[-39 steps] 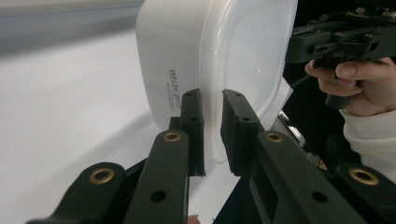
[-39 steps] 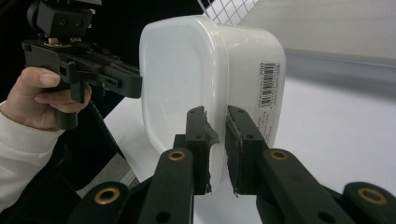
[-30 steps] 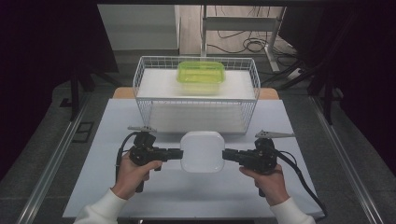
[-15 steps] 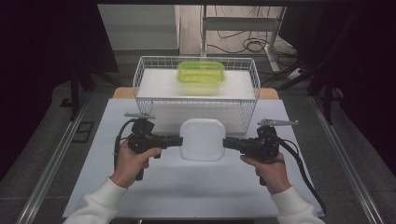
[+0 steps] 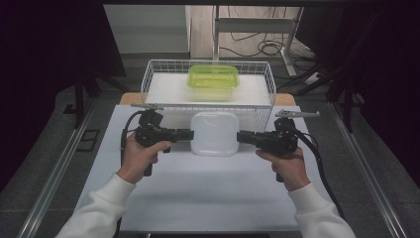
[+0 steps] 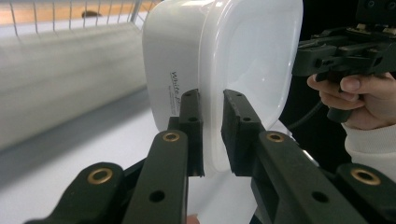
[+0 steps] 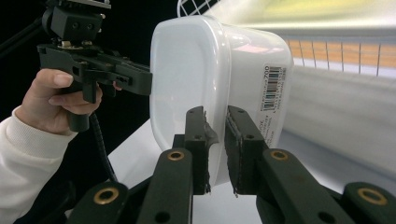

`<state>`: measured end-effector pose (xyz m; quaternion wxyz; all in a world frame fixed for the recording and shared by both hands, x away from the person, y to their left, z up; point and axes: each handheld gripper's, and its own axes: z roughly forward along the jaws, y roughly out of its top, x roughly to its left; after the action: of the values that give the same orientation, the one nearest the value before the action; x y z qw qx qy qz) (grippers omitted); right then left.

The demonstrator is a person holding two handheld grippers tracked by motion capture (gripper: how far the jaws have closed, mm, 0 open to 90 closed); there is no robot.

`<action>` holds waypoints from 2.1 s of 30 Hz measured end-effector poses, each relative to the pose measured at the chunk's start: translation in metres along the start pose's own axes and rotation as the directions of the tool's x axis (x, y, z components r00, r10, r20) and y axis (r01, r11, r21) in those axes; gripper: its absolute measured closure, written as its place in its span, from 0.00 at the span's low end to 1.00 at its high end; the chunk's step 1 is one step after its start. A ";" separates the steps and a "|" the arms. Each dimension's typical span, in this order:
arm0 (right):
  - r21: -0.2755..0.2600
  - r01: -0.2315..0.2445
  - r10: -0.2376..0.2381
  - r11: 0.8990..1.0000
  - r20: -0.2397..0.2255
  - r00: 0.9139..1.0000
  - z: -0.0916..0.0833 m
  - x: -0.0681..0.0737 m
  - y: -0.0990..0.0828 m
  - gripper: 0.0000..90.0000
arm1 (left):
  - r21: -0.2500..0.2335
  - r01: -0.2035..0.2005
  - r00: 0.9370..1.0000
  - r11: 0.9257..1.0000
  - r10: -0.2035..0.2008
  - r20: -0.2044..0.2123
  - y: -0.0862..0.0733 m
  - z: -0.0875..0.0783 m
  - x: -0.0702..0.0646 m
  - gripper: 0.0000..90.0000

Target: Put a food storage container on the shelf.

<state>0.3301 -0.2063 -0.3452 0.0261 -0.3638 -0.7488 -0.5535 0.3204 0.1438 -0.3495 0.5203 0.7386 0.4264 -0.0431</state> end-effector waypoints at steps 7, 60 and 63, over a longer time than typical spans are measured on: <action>-0.011 0.020 -0.020 1.000 -0.004 1.000 0.001 0.002 0.020 0.87 | -0.023 -0.008 1.000 1.000 0.008 0.000 0.015 -0.007 0.001 0.87; -0.054 0.016 -0.016 0.998 0.009 1.000 0.024 -0.029 0.102 0.87 | -0.077 -0.026 0.999 0.997 0.024 -0.034 0.099 -0.010 0.027 0.88; -0.054 0.009 -0.008 0.998 0.012 1.000 0.026 -0.030 0.105 0.87 | -0.071 -0.028 0.999 0.997 0.025 -0.041 0.103 -0.009 0.029 0.88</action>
<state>0.4220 -0.1874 -0.2834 0.0095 -0.3643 -0.7352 -0.5716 0.4047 0.1584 -0.2850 0.5383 0.7258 0.4283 -0.0058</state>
